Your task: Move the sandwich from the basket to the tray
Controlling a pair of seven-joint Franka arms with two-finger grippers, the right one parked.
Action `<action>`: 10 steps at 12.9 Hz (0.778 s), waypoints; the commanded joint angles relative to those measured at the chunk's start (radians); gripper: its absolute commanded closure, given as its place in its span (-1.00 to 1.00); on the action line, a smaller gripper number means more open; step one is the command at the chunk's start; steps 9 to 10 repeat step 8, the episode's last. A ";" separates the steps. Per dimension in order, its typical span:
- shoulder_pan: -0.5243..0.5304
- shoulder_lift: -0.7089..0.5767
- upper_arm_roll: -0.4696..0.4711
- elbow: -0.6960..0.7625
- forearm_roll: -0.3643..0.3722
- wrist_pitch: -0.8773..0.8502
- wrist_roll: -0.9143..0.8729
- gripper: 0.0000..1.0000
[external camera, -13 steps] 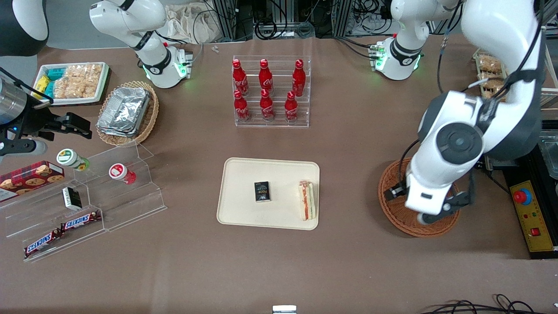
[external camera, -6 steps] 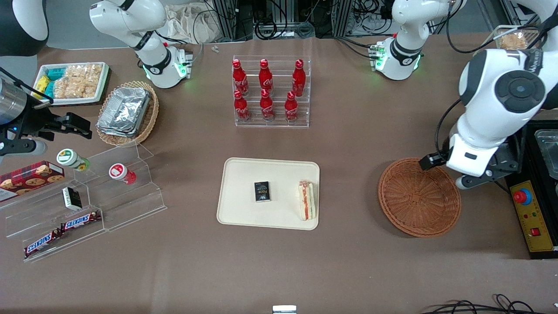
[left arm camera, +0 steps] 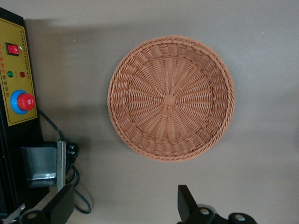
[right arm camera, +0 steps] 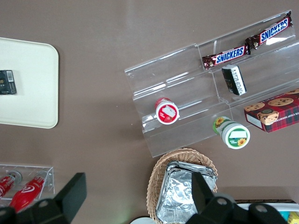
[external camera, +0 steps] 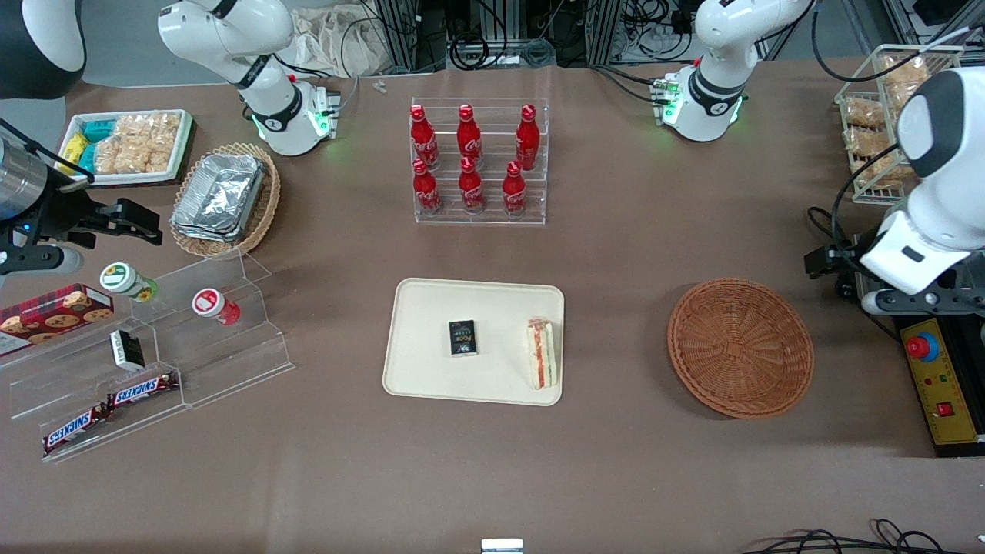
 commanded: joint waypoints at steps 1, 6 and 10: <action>0.004 0.087 -0.011 0.171 -0.016 -0.142 0.018 -1.00; -0.003 0.172 -0.011 0.331 0.004 -0.211 -0.005 -1.00; -0.008 0.169 -0.013 0.321 0.005 -0.216 -0.004 -1.00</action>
